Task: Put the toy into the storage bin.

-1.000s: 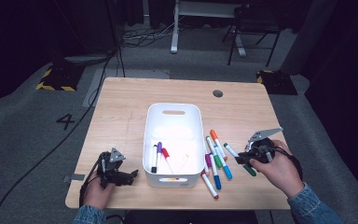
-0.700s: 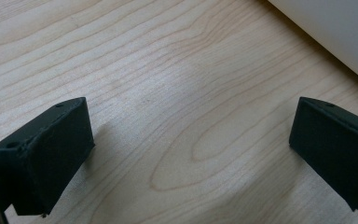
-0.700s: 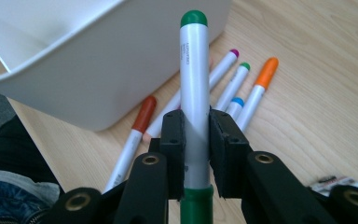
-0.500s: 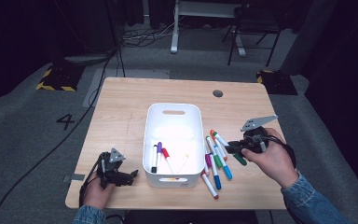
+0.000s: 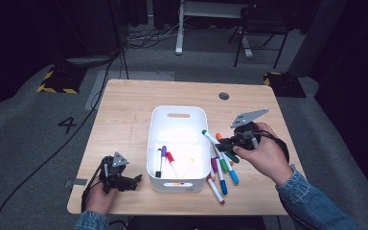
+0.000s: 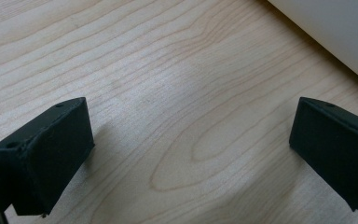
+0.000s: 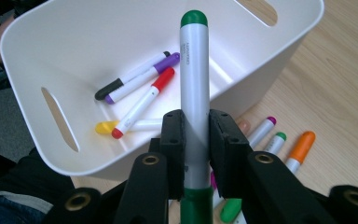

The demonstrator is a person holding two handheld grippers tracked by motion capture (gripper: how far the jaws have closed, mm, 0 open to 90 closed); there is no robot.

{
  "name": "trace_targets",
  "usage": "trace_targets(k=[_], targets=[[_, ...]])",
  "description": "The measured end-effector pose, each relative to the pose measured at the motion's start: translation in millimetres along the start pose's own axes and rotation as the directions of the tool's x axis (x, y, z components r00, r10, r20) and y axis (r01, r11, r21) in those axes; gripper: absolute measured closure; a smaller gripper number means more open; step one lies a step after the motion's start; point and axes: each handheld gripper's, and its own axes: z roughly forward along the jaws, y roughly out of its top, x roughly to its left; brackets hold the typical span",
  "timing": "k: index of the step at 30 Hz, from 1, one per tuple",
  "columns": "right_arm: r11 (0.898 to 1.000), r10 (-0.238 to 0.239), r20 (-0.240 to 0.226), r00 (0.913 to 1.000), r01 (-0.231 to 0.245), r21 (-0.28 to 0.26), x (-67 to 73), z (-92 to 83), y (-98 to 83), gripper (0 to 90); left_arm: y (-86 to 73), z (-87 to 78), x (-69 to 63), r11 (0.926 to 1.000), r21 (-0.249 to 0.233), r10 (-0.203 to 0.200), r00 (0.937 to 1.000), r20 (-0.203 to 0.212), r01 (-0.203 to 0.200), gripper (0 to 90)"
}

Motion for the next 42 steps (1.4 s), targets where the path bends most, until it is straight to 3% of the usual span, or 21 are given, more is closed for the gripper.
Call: trace_targets(k=[5,22,42], targets=[[1.0,-0.029,-0.019,0.9994,0.029,0.001,3.3,8.4,14.9,76.9,0.0,0.0,0.0,1.0,0.0,0.0,1.0,0.0,0.0,0.0],[0.999,-0.046,-0.094,0.9945,0.046,-0.006,19.7,37.0,47.9,76.9,0.0,0.0,-0.1,1.0,-0.001,-0.001,1.0,0.0,0.001,0.0],[0.996,-0.079,-0.1,0.9918,0.082,0.027,26.0,67.7,49.0,76.9,0.0,0.0,0.0,1.0,0.0,0.0,1.0,0.0,0.0,0.0]])
